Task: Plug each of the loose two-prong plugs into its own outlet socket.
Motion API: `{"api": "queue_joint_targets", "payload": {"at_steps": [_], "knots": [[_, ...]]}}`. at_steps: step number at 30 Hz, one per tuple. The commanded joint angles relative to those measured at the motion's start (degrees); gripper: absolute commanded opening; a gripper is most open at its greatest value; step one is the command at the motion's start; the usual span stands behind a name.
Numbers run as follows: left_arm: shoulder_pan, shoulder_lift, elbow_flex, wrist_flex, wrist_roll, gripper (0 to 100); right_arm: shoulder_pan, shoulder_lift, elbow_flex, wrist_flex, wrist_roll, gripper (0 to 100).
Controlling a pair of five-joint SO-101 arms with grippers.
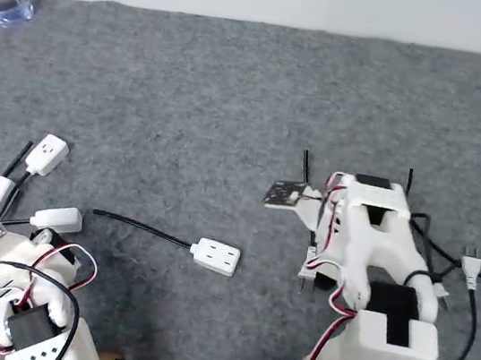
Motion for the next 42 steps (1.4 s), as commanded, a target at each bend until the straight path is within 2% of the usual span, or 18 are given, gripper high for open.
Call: {"api": "queue_joint_targets", "payload": {"at_steps": [1, 10, 18, 25, 28, 33, 38, 42], "knots": [[-0.2, -0.5, -0.3, -1.6, -0.4, 1, -4.5, -0.4, -0.5, 0.5, 0.7, 0.8], [-0.2, -0.5, -0.3, -1.5, -0.4, 1, -15.4, -0.3, -1.9, -1.5, 0.4, 0.8], [-0.2, -0.5, -0.3, -1.5, -0.4, 1, -16.9, 0.2, -8.7, -1.5, -1.8, 0.8], [-0.2, -0.5, -0.3, -1.6, -0.4, 1, -23.3, 0.2, -8.6, 0.2, -1.7, 0.8], [-0.3, -0.5, -0.3, -1.7, -0.4, 1, -22.5, 0.2, -8.2, 2.6, -1.7, 0.8], [-0.3, -0.5, -0.3, -1.7, -0.4, 1, -15.8, -0.1, -5.9, 3.6, -1.5, 0.9], [-0.3, -0.5, -0.3, -1.6, -0.4, 1, -10.8, -3.3, -6.4, 3.8, 7.9, 0.9], [-0.2, -0.5, -0.3, -1.6, -0.4, 1, -11.6, -8.9, -6.4, 4.1, 8.4, 0.9]]}}
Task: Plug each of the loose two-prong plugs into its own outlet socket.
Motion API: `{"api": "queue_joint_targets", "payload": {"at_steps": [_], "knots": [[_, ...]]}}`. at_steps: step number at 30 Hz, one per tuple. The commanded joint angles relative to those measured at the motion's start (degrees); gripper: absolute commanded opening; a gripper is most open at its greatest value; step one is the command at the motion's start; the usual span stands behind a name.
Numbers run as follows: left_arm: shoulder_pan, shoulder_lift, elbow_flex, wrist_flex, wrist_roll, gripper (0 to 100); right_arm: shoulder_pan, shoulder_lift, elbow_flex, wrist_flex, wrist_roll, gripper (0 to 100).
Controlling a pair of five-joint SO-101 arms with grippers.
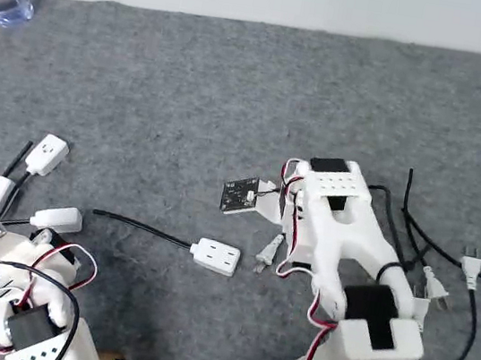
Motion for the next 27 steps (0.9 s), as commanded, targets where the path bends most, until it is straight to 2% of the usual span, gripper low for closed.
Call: {"api": "queue_joint_targets", "payload": {"at_steps": [1, 8, 17, 21, 27], "knots": [[-0.2, -0.5, -0.3, -1.6, -0.4, 1, -0.7, -7.4, -0.7, 0.9, 1.1, 0.9], [-0.2, -0.5, -0.3, -1.7, -0.4, 1, -7.3, -10.3, -0.7, -3.7, 3.3, 0.9], [-0.2, -0.5, -0.3, -1.7, -0.4, 1, -7.8, 1.0, -1.0, -14.4, 3.7, 0.8], [-0.2, -0.5, -0.3, -1.7, -0.4, 1, -5.5, 3.1, -1.0, -13.0, 4.0, 0.8], [-0.1, -0.5, -0.3, -1.7, -0.4, 1, 1.2, 3.1, -1.8, -3.1, 11.9, 0.8]]}}
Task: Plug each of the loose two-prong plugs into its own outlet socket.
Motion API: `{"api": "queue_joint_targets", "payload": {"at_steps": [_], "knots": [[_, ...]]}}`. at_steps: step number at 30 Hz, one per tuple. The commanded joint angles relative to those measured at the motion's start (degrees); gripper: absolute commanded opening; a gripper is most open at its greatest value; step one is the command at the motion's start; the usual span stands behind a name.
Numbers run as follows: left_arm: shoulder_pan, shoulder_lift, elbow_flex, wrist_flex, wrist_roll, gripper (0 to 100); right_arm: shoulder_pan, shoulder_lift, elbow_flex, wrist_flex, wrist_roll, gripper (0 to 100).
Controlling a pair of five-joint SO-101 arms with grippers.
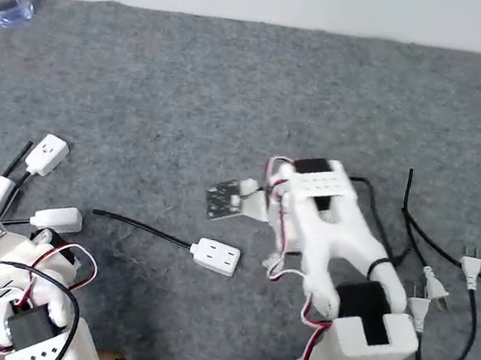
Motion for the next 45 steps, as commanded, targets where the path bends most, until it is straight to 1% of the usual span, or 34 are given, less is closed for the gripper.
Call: {"api": "queue_joint_targets", "payload": {"at_steps": [1, 6, 9, 13, 16, 19, 22, 26, 29, 32, 35, 39, 42, 45], "knots": [[-0.1, -0.5, -0.3, -1.7, -0.4, 1, 3.4, -0.2, -1.7, 5.7, 3.3, 0.8], [-0.1, -0.5, -0.3, -1.7, -0.4, 1, 3.6, -0.7, -2.4, 10.7, 4.6, 0.8], [-0.1, -0.5, -0.3, -1.7, -0.4, 1, 3.3, -3.7, -4.4, 12.9, 4.5, 0.8], [-0.1, -0.5, -0.3, -1.7, -0.4, 1, 0.8, -8.7, -4.7, 17.3, 4.8, 0.9], [-0.1, -0.5, -0.3, -1.7, -0.4, 1, -0.4, -9.1, -3.7, 20.1, 8.5, 0.9], [-0.1, -0.5, -0.3, -1.7, -0.4, 1, -0.9, -9.0, 0.0, 17.8, 11.2, 0.9], [-0.1, -0.5, -0.3, -1.7, -0.4, 1, -0.7, -9.0, 2.6, 13.9, 10.7, 0.9], [-0.1, -0.5, -0.3, -1.7, -0.4, 1, 0.5, -9.0, 3.2, 13.3, 11.0, 0.9], [-0.1, -0.5, -0.3, -1.7, -0.4, 1, 0.5, -8.4, 4.0, 12.5, 13.5, 0.9], [-0.1, -0.5, -0.3, -1.7, -0.4, 1, 0.2, -5.1, 4.2, 9.3, 13.7, 0.9], [-0.1, -0.5, -0.3, -1.7, -0.4, 1, -1.0, -2.9, 3.4, 7.8, 13.7, 0.9], [0.0, -0.5, -0.3, -1.7, -0.4, 1, -5.8, -2.9, 0.9, 11.7, 13.6, 0.9], [0.0, -0.5, -0.3, -1.7, -0.4, 1, -8.7, -2.9, -1.9, 12.6, 9.5, 0.9], [0.0, -0.5, -0.3, -1.7, -0.4, 1, -9.8, -2.9, -3.9, 13.1, 7.1, 0.9]]}}
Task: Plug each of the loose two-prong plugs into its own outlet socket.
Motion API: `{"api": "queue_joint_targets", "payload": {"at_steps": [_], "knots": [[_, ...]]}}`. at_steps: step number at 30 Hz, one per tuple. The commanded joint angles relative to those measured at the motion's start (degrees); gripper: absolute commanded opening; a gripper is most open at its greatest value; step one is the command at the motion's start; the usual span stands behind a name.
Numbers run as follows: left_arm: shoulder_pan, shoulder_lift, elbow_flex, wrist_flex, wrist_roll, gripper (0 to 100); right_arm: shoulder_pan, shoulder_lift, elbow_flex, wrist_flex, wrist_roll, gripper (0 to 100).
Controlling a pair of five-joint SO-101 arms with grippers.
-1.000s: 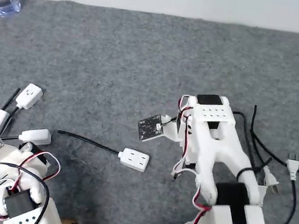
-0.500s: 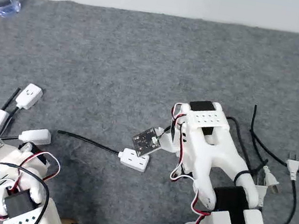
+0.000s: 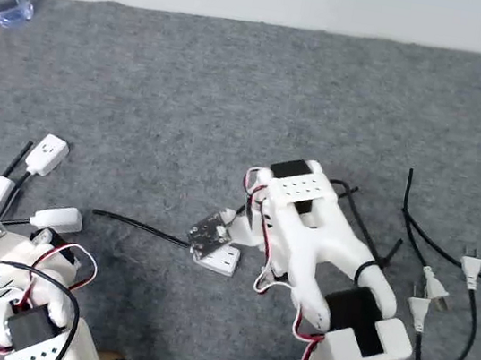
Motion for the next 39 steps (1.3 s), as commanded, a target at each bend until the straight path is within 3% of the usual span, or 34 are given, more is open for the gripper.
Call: {"api": "queue_joint_targets", "payload": {"at_steps": [1, 11, 15, 20, 24, 31, 39], "knots": [[0.0, -0.5, -0.3, -1.7, -0.4, 1, -0.8, -0.3, -4.0, 1.7, -2.3, 0.9], [0.0, -0.5, -0.3, -1.7, -0.4, 1, 1.8, -8.2, -3.4, 7.5, -1.9, 0.9], [0.0, -0.5, -0.3, -1.7, -0.4, 1, 1.9, -9.2, 0.4, 7.5, 2.1, 0.9], [0.0, -0.5, -0.3, -1.7, -0.4, 1, 7.7, -8.6, 0.8, 7.5, 2.5, 0.9], [0.0, -0.5, -0.3, -1.7, -0.4, 1, 10.4, -7.3, 4.0, 4.4, 7.0, 0.9], [0.0, -0.5, -0.3, -1.7, -0.4, 1, 5.7, -1.9, 5.2, -2.1, 7.0, 0.9], [0.0, -0.5, -0.3, -1.7, -0.4, 1, 0.4, 3.1, -2.0, -5.1, 1.2, 0.9]]}}
